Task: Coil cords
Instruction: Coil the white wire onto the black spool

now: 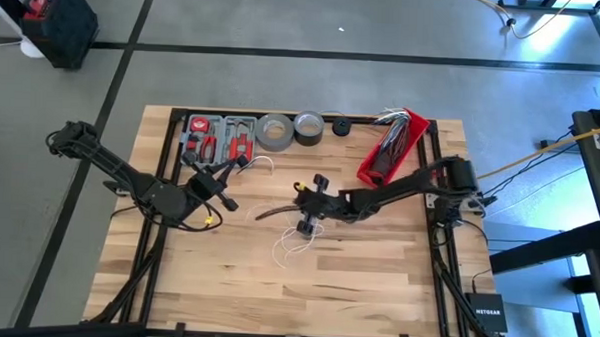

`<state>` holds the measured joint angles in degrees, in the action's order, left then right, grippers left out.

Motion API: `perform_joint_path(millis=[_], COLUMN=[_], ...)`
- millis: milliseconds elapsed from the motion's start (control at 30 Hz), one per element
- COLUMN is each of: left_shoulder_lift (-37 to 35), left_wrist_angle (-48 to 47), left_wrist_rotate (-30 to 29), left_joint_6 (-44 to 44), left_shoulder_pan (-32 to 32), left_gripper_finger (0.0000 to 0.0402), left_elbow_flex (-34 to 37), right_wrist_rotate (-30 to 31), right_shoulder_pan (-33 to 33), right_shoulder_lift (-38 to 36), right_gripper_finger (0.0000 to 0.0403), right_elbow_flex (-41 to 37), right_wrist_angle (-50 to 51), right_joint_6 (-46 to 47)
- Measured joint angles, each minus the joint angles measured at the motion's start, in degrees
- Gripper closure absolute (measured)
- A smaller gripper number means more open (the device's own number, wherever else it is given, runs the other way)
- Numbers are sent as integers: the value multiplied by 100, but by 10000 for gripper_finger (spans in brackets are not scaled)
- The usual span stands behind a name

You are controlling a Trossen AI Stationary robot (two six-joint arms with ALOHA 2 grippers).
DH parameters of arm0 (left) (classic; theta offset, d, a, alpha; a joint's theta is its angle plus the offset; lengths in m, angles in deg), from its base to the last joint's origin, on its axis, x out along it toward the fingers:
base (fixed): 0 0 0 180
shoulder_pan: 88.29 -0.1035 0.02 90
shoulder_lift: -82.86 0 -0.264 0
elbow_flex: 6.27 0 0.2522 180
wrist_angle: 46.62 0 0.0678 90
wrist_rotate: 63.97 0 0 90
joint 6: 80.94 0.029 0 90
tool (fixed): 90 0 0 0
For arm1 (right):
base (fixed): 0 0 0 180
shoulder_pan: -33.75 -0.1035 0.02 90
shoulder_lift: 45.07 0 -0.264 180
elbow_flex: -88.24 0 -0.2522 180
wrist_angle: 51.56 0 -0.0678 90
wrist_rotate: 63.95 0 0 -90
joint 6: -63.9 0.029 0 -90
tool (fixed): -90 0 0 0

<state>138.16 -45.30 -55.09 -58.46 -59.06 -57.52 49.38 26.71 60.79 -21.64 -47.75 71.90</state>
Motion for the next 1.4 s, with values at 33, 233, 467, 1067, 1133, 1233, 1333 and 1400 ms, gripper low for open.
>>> perform_joint_path(millis=[33, 233, 467, 1067, 1133, 1233, 1333, 1400], left_shoulder_lift=[0, 0, 0, -22, -22, -22, -22, -22], left_wrist_angle=[-6, -123, -123, -501, -667, -806, -1003, -1199], left_wrist_rotate=[0, -38, -377, -891, -890, -892, -890, -890], left_joint_6=[0, -20, 22, 8, -48, -120, -162, -262], left_shoulder_pan=[-2, 0, 0, -14, -37, -52, -52, -52], left_gripper_finger=[400, 400, 400, 400, 400, 400, 400, 400], left_elbow_flex=[0, 2, 2, 2, 2, 2, 2, 2], right_wrist_rotate=[204, 1800, 4085, 6616, 6610, 6607, 6652, 6667], right_shoulder_pan=[-106, -1099, -2772, -4473, -4473, -4473, -4473, -4471], right_shoulder_lift=[-192, -1730, -3595, -3837, -3703, -3496, -3386, -3382], right_gripper_finger=[390, 393, 397, 398, 398, 400, 400, 400], right_elbow_flex=[0, 4, 8, 3528, 4060, 4737, 5148, 5206], right_wrist_angle=[164, 997, 1402, 1234, 1235, 1246, 1298, 1300], right_joint_6=[-95, -411, -927, -4288, -4592, -5103, -5365, -5478])
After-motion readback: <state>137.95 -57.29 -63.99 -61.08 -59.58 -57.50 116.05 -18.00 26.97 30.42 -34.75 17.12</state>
